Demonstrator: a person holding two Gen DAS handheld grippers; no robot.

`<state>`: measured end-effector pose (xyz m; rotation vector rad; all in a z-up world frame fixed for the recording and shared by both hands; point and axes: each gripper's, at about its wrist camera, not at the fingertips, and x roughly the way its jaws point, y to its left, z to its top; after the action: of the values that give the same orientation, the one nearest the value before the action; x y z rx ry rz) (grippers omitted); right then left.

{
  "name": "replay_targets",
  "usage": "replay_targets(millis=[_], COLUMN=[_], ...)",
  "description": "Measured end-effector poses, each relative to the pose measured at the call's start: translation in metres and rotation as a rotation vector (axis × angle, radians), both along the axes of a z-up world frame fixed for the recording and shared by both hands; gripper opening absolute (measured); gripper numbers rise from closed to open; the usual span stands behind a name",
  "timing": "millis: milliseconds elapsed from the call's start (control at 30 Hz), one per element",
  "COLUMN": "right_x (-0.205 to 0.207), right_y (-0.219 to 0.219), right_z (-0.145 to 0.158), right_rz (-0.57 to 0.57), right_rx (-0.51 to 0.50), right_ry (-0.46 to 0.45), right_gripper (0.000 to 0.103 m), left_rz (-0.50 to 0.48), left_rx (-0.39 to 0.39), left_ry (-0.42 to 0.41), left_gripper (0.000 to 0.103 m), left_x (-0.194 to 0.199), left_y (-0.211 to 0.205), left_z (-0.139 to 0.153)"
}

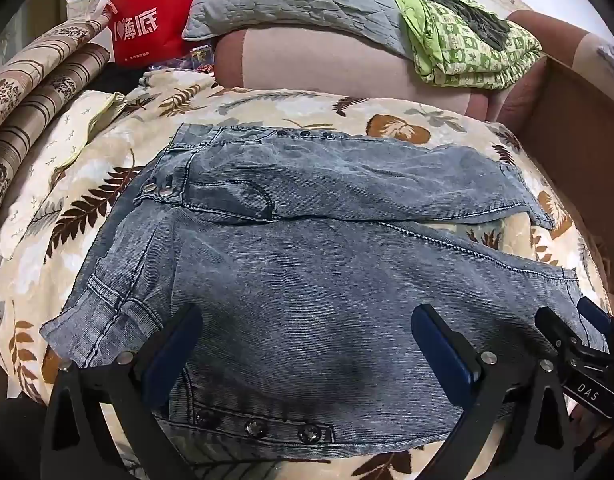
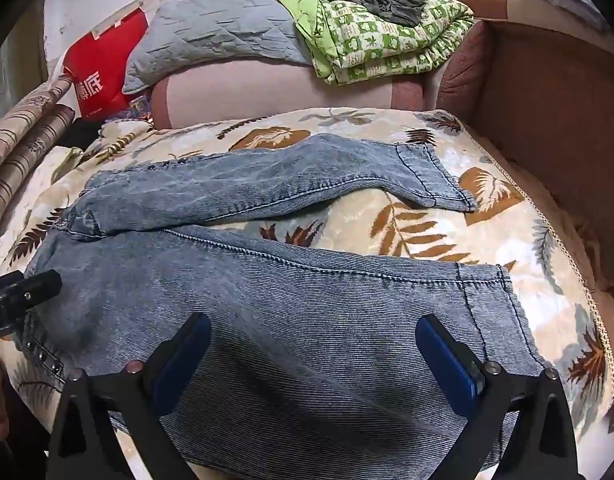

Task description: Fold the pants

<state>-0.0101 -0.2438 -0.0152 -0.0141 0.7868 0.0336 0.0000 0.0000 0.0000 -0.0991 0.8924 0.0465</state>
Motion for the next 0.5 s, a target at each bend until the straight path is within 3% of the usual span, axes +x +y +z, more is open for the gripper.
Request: replay_targets(millis=[500], right_x=[0.0], right_y=[-0.0008], right_z=[0.0018], right_rz=[-0.003], right_rx=[0.0], right_ry=[-0.002], right_gripper=[0.103], left_rz=[0.007], left_rx=[-0.006], left_ry=[-0.003], left_gripper=[0.103], left_x=[-0.0026], left_y=[0.0063], left_z=[0.0029])
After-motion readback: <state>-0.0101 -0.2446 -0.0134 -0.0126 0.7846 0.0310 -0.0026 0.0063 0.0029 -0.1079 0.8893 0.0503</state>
